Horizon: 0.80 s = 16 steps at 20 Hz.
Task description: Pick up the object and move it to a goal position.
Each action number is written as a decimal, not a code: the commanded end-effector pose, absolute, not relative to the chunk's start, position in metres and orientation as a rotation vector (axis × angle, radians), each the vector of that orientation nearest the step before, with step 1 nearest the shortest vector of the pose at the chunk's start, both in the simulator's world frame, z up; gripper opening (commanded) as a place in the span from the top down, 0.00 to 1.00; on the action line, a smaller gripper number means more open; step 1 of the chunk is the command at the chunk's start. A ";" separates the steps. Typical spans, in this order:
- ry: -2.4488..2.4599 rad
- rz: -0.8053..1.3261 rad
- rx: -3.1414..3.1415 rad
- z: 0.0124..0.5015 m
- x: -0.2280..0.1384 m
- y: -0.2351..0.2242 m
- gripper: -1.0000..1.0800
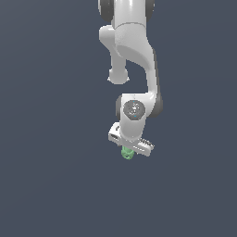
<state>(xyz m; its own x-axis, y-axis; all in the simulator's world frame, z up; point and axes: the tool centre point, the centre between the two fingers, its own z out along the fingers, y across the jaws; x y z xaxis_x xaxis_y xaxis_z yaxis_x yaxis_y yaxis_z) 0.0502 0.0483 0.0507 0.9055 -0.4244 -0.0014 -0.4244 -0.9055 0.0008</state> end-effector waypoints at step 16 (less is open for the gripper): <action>-0.684 0.000 3.066 0.045 0.052 0.048 1.00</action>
